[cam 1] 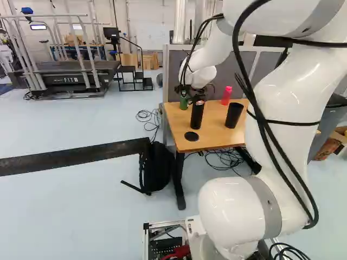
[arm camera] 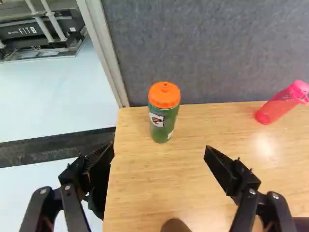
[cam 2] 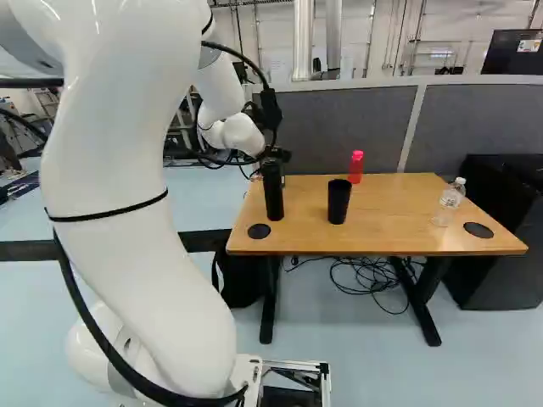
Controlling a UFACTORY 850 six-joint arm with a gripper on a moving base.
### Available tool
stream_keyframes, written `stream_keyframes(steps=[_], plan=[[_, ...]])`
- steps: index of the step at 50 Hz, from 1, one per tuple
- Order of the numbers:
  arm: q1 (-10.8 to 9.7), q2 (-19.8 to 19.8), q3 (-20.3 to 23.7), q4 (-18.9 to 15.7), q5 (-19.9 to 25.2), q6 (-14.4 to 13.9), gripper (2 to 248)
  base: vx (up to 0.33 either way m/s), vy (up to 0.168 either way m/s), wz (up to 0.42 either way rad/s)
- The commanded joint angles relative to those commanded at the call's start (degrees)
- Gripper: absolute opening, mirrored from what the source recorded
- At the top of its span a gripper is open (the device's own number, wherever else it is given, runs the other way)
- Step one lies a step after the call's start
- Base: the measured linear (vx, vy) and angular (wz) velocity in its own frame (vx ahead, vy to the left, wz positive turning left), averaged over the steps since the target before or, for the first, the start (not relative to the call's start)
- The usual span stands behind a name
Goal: Pick up the green bottle from the table
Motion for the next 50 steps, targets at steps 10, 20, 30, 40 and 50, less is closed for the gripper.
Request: stream_keyframes(steps=[10,20,30,40,50], plan=[[0.03,0.57,-0.13,0.0,-1.1,0.0,248,0.0,0.0,0.0],[0.03,1.74,-0.12,0.0,-1.22,0.0,248,0.0,0.0,0.0],[0.04,2.7,-0.4,0.0,-1.22,0.0,248,0.0,0.0,0.0],[-0.01,2.41,-2.07,0.0,-1.51,0.0,248,0.0,0.0,0.0],[-0.13,1.72,-4.15,0.0,-2.69,0.0,248,0.0,0.0,0.0]])
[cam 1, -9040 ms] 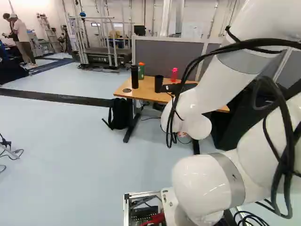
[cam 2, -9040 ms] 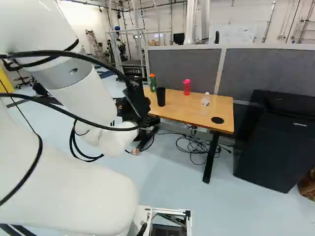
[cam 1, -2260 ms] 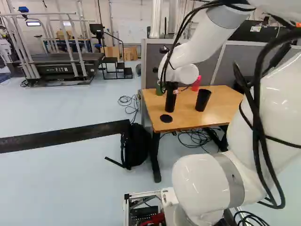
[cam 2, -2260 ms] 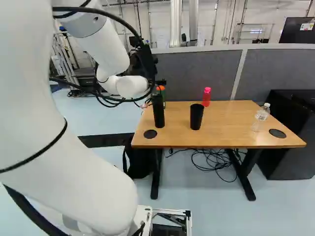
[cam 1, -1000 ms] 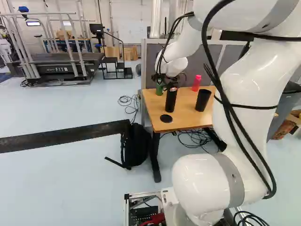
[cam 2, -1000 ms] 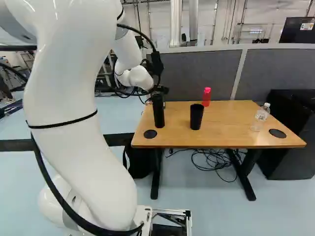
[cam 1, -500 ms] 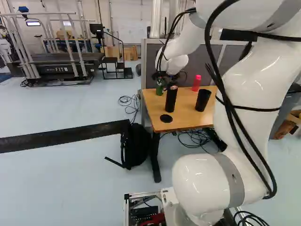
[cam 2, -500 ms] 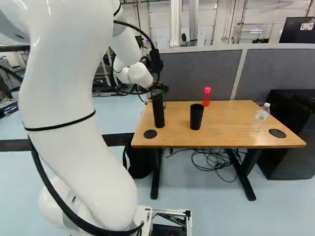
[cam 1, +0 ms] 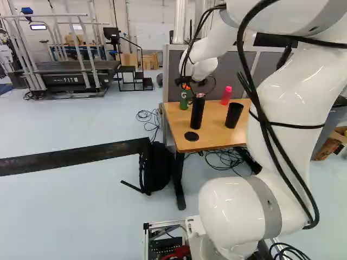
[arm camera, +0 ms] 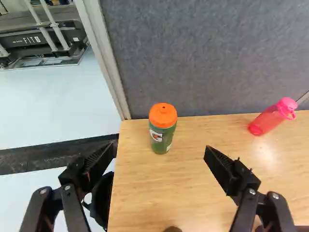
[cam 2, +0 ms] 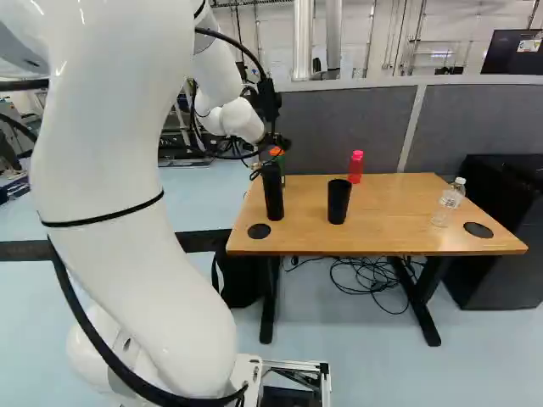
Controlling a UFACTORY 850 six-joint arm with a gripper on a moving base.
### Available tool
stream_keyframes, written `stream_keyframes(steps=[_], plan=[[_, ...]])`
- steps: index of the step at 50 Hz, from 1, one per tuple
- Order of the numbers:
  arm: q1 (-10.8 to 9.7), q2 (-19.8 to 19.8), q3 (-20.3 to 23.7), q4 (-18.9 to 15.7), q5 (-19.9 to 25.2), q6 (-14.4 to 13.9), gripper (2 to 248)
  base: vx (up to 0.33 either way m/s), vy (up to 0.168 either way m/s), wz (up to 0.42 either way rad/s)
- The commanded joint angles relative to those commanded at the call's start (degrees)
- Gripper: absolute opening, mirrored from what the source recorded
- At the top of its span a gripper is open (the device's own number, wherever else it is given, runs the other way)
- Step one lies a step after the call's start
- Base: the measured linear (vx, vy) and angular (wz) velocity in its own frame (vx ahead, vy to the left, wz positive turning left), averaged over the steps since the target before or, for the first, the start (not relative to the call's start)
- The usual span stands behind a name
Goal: Pick up the green bottle from the table
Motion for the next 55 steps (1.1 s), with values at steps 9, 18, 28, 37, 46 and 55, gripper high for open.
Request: stream_keyframes(steps=[9,18,28,37,46,55], plan=[[-0.12,-0.77,-2.05,0.0,-1.7,0.0,248,0.0,0.0,0.0],[-0.14,-1.81,-4.39,0.0,-3.9,0.0,248,0.0,0.0,0.0],[-0.08,-3.14,-7.22,0.0,-6.91,0.0,248,0.0,0.0,0.0],[-0.01,-4.65,-10.15,0.0,-10.04,0.0,248,0.0,0.0,0.0],[0.06,-6.24,-13.18,0.0,-13.26,0.0,248,0.0,0.0,0.0],[0.12,-8.06,-16.22,0.0,-16.81,0.0,248,0.0,0.0,0.0]])
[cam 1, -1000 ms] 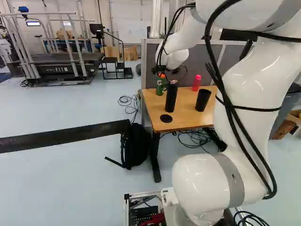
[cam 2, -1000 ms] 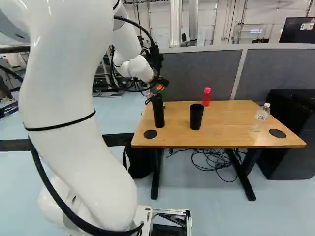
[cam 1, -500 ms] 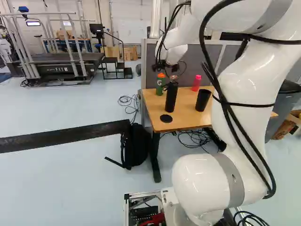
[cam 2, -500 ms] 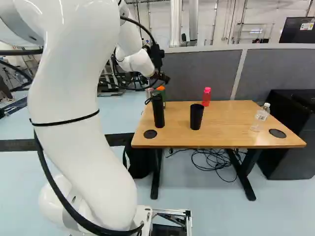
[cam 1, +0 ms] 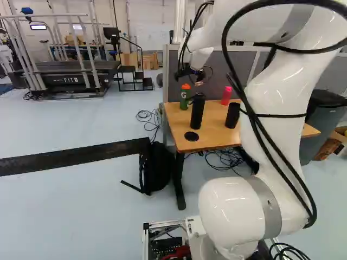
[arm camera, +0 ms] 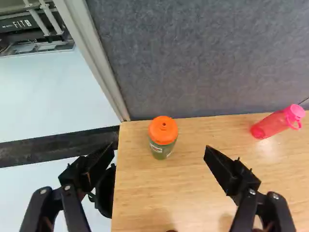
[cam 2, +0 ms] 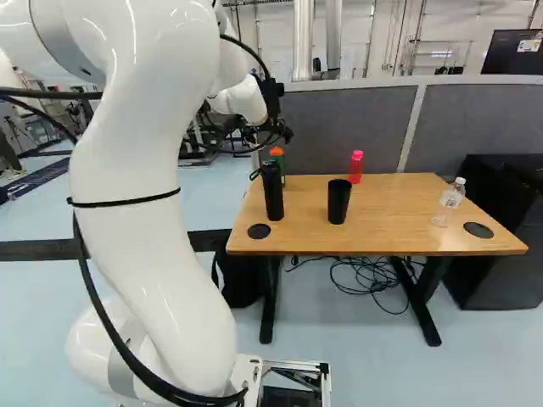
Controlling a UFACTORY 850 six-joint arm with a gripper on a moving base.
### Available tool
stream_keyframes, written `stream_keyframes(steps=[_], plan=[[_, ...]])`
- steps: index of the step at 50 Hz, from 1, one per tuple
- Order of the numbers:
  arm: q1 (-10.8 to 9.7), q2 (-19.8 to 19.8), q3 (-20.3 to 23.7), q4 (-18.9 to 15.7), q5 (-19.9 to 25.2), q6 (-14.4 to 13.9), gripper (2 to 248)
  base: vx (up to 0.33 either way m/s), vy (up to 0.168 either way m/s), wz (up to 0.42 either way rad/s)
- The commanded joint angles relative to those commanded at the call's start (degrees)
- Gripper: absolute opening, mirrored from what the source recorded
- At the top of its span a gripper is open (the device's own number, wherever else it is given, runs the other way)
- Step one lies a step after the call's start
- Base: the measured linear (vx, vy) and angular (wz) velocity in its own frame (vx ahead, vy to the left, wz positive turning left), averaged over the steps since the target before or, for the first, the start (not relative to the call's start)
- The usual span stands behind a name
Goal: Pick up the green bottle from the table
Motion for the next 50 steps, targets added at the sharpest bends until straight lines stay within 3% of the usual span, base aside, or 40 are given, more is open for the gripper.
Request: stream_keyframes(steps=[31,50], plan=[[0.22,-8.26,-10.38,0.0,-12.8,0.0,248,0.0,0.0,0.0],[0.33,-14.65,-16.61,0.0,-17.24,0.0,248,0.0,0.0,0.0]])
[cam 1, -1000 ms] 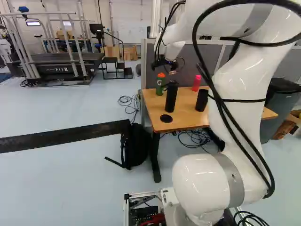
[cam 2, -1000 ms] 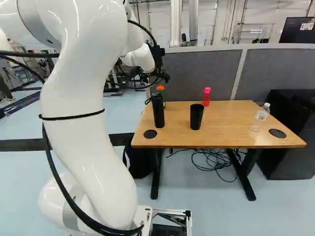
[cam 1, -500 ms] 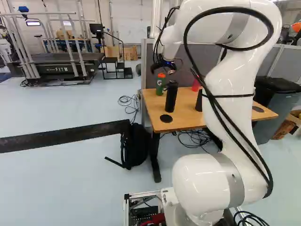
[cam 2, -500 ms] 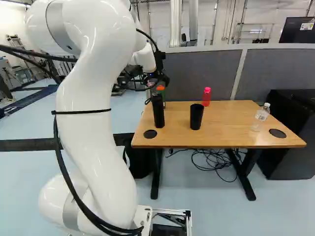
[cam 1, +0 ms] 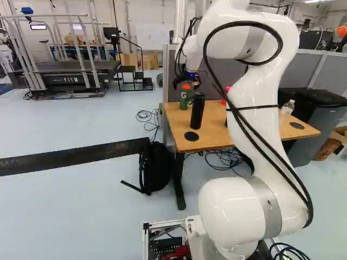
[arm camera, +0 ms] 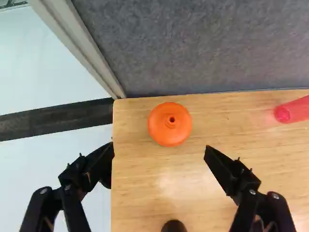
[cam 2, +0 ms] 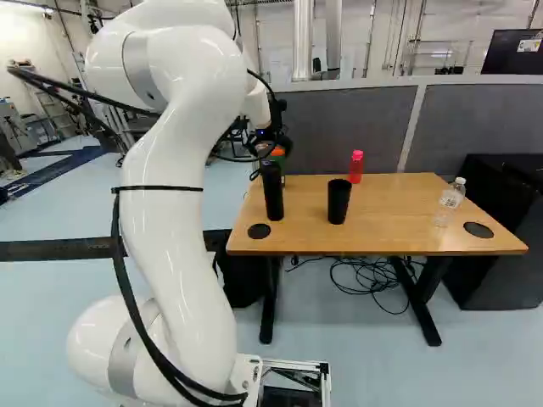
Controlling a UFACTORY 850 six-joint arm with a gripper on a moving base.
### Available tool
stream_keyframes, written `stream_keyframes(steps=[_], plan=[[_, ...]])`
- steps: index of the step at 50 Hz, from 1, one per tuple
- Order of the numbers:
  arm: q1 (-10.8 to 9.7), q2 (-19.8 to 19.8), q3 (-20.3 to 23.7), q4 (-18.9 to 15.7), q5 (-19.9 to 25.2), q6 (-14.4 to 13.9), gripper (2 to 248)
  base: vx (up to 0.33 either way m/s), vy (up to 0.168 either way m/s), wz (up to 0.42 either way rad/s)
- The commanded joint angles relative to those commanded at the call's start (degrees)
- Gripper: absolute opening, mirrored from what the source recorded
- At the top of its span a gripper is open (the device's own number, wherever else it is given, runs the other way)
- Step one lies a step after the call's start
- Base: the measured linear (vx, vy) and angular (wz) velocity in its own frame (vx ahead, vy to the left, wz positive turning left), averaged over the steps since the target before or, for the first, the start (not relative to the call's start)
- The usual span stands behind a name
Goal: Pick up the green bottle from the table
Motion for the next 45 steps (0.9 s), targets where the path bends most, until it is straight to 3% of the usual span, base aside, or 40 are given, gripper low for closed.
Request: stream_keyframes(steps=[27,40,41,45], plan=[[-0.04,-9.51,-9.34,0.0,-0.63,0.0,248,0.0,0.0,0.0],[-0.04,-10.7,-10.62,0.0,-0.63,0.0,248,0.0,0.0,0.0],[-0.04,-10.71,-10.63,0.0,-0.63,0.0,233,0.0,0.0,0.0],[-0.04,-10.75,-10.67,0.0,-0.63,0.0,233,0.0,0.0,0.0]])
